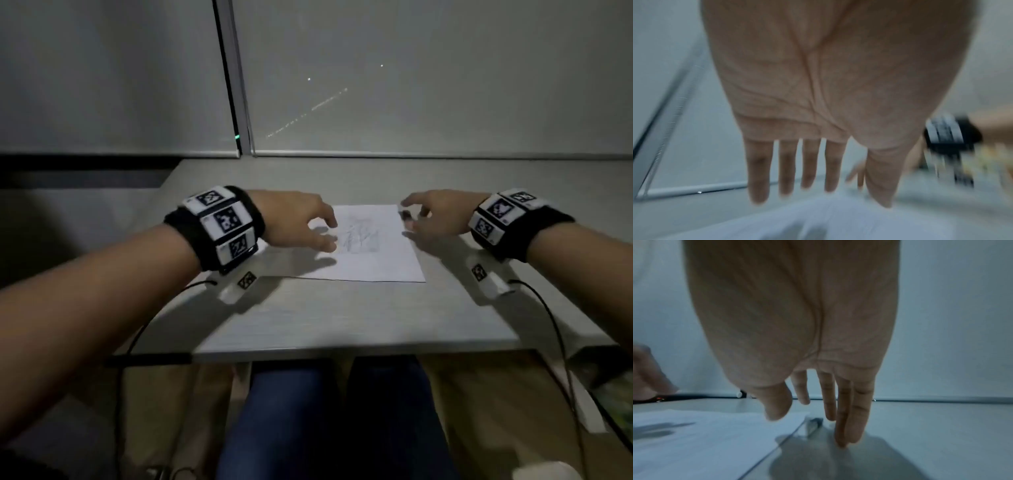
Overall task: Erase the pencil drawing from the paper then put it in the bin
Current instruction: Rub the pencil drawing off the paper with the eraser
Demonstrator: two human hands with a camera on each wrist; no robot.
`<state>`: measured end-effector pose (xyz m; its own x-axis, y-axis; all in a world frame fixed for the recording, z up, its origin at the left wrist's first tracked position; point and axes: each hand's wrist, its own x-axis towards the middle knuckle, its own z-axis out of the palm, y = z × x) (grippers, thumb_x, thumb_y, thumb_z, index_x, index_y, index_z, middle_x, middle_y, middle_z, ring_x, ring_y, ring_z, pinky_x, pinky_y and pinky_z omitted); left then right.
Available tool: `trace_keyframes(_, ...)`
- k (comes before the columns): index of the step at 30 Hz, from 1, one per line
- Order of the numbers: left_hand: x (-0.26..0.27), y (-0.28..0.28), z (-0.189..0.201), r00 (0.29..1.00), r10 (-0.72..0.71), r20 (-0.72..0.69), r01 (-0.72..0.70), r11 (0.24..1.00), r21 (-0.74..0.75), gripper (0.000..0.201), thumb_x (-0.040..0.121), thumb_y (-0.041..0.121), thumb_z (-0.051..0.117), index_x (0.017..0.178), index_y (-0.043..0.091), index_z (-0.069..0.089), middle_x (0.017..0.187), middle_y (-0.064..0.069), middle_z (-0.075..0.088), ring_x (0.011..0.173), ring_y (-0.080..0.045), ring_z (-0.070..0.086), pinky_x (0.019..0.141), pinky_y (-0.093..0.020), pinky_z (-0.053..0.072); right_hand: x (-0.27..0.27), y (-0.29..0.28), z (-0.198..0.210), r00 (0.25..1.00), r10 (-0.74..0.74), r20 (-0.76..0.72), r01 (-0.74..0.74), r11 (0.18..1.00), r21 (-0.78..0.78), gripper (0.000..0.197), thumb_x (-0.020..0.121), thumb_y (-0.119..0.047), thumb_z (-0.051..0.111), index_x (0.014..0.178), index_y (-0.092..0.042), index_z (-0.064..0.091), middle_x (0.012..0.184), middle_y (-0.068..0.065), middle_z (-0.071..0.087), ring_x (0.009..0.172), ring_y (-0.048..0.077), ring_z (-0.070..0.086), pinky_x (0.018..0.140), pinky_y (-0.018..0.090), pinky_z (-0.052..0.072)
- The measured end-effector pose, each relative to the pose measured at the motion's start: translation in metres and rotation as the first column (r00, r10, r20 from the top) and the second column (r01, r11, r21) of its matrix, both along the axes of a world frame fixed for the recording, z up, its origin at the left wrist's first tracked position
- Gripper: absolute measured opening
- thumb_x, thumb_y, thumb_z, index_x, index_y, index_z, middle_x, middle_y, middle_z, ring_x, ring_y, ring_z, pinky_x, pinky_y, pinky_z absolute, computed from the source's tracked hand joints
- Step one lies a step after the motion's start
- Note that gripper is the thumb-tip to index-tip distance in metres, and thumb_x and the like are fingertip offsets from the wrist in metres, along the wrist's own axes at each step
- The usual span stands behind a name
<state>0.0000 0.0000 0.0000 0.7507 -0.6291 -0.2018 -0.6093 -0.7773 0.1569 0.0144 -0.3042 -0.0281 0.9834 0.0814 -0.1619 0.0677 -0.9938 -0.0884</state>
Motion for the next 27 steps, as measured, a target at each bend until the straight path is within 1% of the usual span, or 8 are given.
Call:
trace_keyframes(3,0.025,-0.017,-0.008,0.999,0.005,0.032,-0.009,0.990,0.141,0.071,0.098,0.061,0.062,0.158,0.028,0.044,0.160,-0.001,0.040,0.141,-0.028,0.049,0.115,-0.046,0.041,0.015,-0.001,-0.011,0.998,-0.045,0.049,0.046,0.999,-0.010,0.049,0.105,-0.047,0.058,0.145,-0.020,0.061,0.143,0.012,0.064,0.127,0.035,0.061,0.107,0.038,0.045)
trace_keyframes(5,0.035,-0.026,-0.018,1.000,0.023,-0.018,-0.019,0.980,0.197,0.080,0.098,0.061,0.063,0.163,0.025,0.035,0.163,-0.004,0.037,0.144,-0.031,0.047,0.115,-0.046,0.040,0.019,0.001,-0.016,0.995,-0.052,0.086,0.052,0.999,-0.001,0.039,0.102,-0.046,0.064,0.126,-0.017,0.073,0.130,0.014,0.069,0.115,0.035,0.063,0.098,0.036,0.047)
trace_keyframes(8,0.053,-0.029,-0.035,0.998,0.042,-0.052,-0.031,0.979,0.203,0.087,0.099,0.062,0.061,0.167,0.022,0.025,0.165,-0.008,0.037,0.145,-0.032,0.045,0.117,-0.046,0.039,0.023,0.005,-0.021,0.983,-0.070,0.171,0.065,0.997,0.033,0.024,0.093,-0.034,0.079,0.104,-0.013,0.077,0.109,0.012,0.074,0.094,0.029,0.063,0.089,0.034,0.051)
trace_keyframes(11,0.058,-0.030,-0.035,0.997,0.053,-0.050,-0.045,0.987,0.152,0.103,0.089,0.067,0.071,0.167,0.021,0.022,0.162,-0.002,0.043,0.142,-0.028,0.049,0.116,-0.042,0.039,0.032,0.007,-0.024,0.974,-0.151,0.170,0.147,0.988,0.035,0.021,0.087,-0.023,0.082,0.103,-0.009,0.077,0.107,0.012,0.073,0.101,0.035,0.070,0.084,0.032,0.053)
trace_keyframes(14,0.061,-0.029,-0.038,0.999,0.041,-0.017,-0.037,0.977,0.209,0.107,0.080,0.079,0.070,0.163,0.022,0.034,0.151,-0.004,0.041,0.137,-0.031,0.048,0.113,-0.049,0.043,0.038,0.006,-0.012,0.965,-0.240,0.107,0.236,0.971,0.041,0.037,0.085,-0.033,0.085,0.108,-0.005,0.079,0.110,0.017,0.077,0.100,0.036,0.072,0.077,0.031,0.050)
trace_keyframes(18,0.064,-0.022,-0.044,0.997,0.076,0.001,-0.074,0.971,0.228,0.113,0.074,0.087,0.067,0.164,0.026,0.034,0.154,-0.003,0.032,0.142,-0.032,0.040,0.116,-0.054,0.039,0.035,0.032,0.019,0.978,-0.087,0.192,0.054,0.984,0.171,0.013,0.085,-0.006,0.077,0.097,-0.010,0.080,0.095,0.009,0.078,0.079,0.024,0.069,0.074,0.027,0.049)
trace_keyframes(22,0.065,-0.018,-0.044,0.995,0.095,-0.036,-0.089,0.985,0.146,0.116,0.073,0.088,0.068,0.165,0.027,0.033,0.154,0.001,0.033,0.143,-0.029,0.041,0.117,-0.050,0.038,0.033,0.079,0.010,0.986,0.092,0.142,-0.128,0.954,0.270,0.005,0.088,-0.016,0.081,0.084,-0.018,0.078,0.078,0.000,0.079,0.057,0.008,0.071,0.069,0.024,0.058)
trace_keyframes(27,0.066,-0.012,-0.054,0.992,0.122,-0.024,-0.119,0.988,0.099,0.123,0.065,0.094,0.067,0.164,0.027,0.035,0.152,0.005,0.037,0.140,-0.026,0.042,0.116,-0.052,0.040,0.051,0.096,-0.015,0.983,0.036,0.182,-0.099,0.932,0.348,0.010,0.080,-0.023,0.090,0.083,-0.018,0.082,0.070,-0.005,0.070,0.063,0.009,0.061,0.070,0.027,0.056)
